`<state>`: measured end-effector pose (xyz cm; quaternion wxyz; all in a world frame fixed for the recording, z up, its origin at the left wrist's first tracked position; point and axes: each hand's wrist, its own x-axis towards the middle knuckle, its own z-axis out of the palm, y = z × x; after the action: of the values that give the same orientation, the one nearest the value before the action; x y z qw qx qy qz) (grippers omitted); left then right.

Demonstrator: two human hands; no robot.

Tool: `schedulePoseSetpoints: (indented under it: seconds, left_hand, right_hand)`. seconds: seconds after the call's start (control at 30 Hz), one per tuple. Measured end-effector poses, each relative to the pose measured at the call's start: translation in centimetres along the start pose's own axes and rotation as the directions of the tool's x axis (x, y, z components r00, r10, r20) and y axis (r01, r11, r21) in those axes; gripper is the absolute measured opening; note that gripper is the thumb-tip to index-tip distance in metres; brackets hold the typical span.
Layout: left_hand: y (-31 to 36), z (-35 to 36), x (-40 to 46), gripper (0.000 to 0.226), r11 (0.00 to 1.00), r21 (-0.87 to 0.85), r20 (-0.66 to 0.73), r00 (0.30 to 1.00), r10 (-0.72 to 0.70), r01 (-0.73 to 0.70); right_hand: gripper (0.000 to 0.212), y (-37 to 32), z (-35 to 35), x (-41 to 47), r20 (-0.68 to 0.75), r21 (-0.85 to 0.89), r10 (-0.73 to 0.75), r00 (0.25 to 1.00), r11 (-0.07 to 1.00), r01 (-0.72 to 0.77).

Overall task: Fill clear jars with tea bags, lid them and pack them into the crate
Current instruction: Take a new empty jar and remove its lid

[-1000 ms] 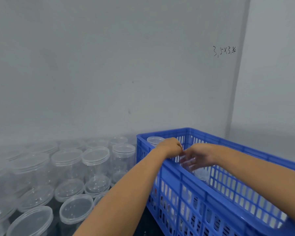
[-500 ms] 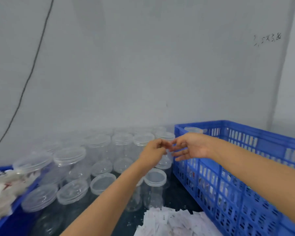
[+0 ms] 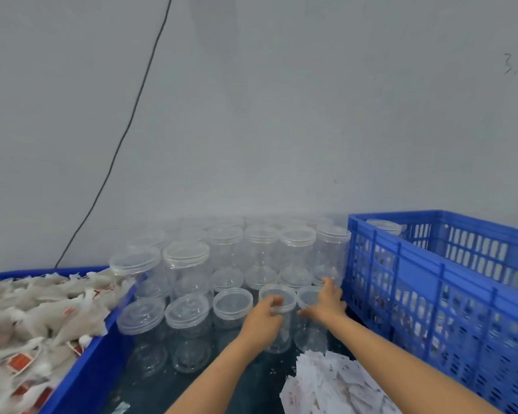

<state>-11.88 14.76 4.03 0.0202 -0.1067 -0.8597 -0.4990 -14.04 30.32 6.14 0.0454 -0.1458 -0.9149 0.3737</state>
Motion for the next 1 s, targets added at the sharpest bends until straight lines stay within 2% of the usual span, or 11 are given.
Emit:
schedulePoseSetpoints:
  seconds: [0.23,0.33,0.43,0.53,0.63,0.73,0.83,0.93,1.0]
  left_hand:
    - [0.2,-0.5,-0.7,0.051,0.992,-0.116,0.038,0.998,-0.041,0.045]
    - [0.8,-2.2,-1.8,0.056,0.996,-0.086,0.115,0.993,-0.010,0.020]
    - [1.8,-4.9,-3.6,0.073,0.999,0.020,0.213,0.977,0.020,-0.025]
    - [3.0,-7.8,-6.3,0.086,0.999,0.016,0.270,0.962,0.040,-0.046]
    - [3.6,-10.1,-9.3,0.094,0.997,-0.007,0.289,0.954,0.076,-0.077]
    - [3.6,-12.1,-11.9,0.093,0.994,-0.090,0.227,0.970,0.088,-0.069]
    - [2.8,-13.8,-13.8,0.088,0.991,-0.102,0.093,0.991,0.093,-0.083]
    - [1.2,-15.0,-15.1,0.083,0.996,-0.015,-0.001,0.996,0.087,-0.087]
    - [0.1,-15.1,-15.8,0.081,0.980,0.164,-0.051,0.991,0.120,-0.110]
  right_hand:
    - [0.088,0.5,-0.2,-0.3,-0.159,-0.095,-0.066,0.985,0.994,0.051]
    - [0.090,-0.4,-2.3,-1.7,-0.136,-0.129,-0.135,0.982,0.985,0.117]
    - [0.096,-2.3,-4.9,-4.3,-0.058,-0.129,-0.245,0.968,0.963,0.236]
    - [0.096,-4.5,-6.6,-7.9,0.024,-0.009,-0.370,0.929,0.929,0.371]
    - [0.089,-6.7,-6.9,-11.7,0.167,0.267,-0.419,0.892,0.890,0.368]
    - [0.081,-9.0,-5.7,-14.6,0.323,0.470,-0.476,0.818,0.831,0.298]
    - [0.077,-10.5,-3.6,-16.0,0.393,0.551,-0.522,0.757,0.793,0.260]
    - [0.073,-11.3,-1.0,-16.7,0.471,0.529,-0.493,0.731,0.821,0.213]
    - [0.072,-11.8,1.0,-17.3,0.521,0.440,-0.414,0.747,0.880,0.181]
